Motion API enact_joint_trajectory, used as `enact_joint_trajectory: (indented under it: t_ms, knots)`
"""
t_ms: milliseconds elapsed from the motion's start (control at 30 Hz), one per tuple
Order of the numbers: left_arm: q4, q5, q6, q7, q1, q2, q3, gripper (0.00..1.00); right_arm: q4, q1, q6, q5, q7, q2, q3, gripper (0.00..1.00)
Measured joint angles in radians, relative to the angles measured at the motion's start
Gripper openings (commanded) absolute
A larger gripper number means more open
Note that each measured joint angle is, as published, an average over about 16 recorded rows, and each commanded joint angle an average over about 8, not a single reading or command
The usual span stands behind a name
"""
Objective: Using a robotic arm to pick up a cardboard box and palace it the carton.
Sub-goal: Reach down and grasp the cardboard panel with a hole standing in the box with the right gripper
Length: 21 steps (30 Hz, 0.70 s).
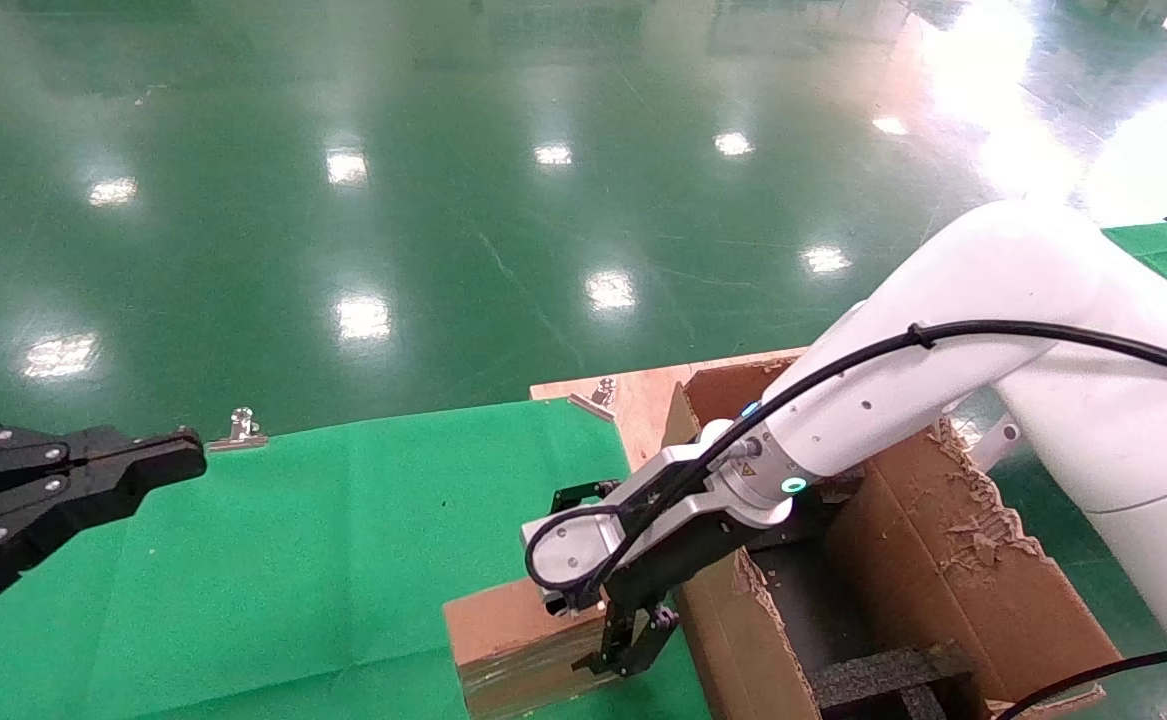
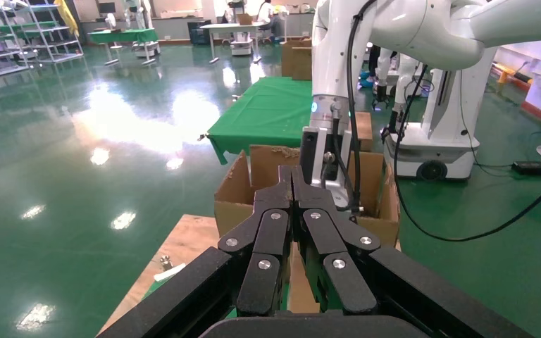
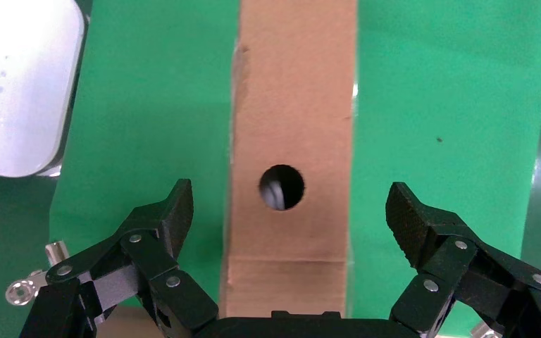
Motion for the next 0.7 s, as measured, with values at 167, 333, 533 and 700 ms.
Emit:
enact_joint_trajectory:
  t_ms: [167,333,533,700]
  knots:
    - [0.0,0.0,0.0,0.0,0.0,0.0,0.0,1.0,0.003,0.003,0.002,0.001,0.001,0.0,-0.013,0.0]
    - [0.0,0.0,0.0,0.0,0.0,0.0,0.0,1.0,0.002,0.004,0.003,0.004,0.001,0.001,-0.016,0.0]
    - [0.0,0.0,0.0,0.0,0.0,0.0,0.0,1.0,0.002,0.003,0.003,0.006,0.0,0.001,-0.015,0.0]
    - [0.0,0.0,0.0,0.0,0.0,0.0,0.0,1.0,0.003,0.002,0.003,0.005,0.0,0.002,-0.014,0.0]
